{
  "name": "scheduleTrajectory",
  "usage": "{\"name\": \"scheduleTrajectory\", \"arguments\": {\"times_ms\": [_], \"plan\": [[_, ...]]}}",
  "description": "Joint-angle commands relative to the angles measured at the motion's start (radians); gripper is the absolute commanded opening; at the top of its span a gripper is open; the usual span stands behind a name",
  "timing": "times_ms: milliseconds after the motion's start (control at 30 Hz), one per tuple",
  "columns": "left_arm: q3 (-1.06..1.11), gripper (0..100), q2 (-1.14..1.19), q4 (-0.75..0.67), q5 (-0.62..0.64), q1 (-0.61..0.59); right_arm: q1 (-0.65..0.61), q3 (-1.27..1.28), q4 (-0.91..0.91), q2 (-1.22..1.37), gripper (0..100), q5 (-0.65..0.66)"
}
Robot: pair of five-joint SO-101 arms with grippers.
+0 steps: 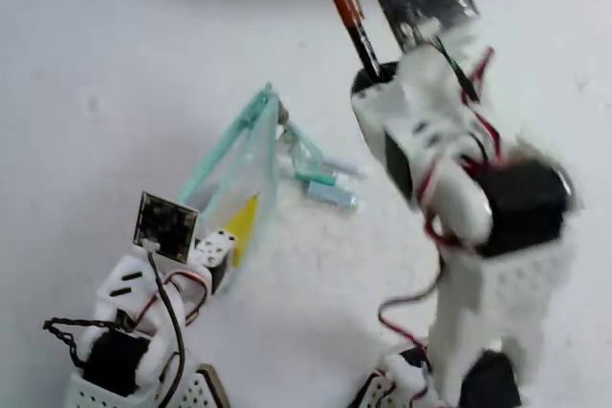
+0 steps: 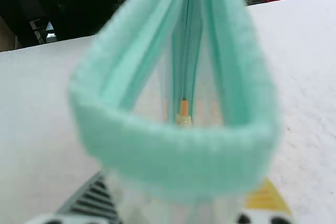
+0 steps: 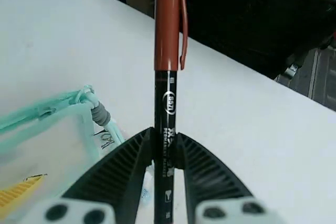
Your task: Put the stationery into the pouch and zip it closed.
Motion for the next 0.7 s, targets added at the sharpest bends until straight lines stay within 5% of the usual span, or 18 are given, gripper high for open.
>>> {"name": "scheduleTrajectory", "arguments": {"times_ms": [0, 400, 667], "plan": [[-0.008, 20, -0.002, 0.005, -0.005, -0.007, 0.004, 0.037, 0.021, -0.143, 2.1, 0.000], [-0.008, 20, -0.002, 0.005, -0.005, -0.007, 0.004, 0.276, -0.001, -0.401, 1.8, -0.003], [-0.009, 20, -0.002, 0.005, -0.002, -0.007, 0.002, 0.577, -0.197, -0.579, 1.8, -0.009]]}}
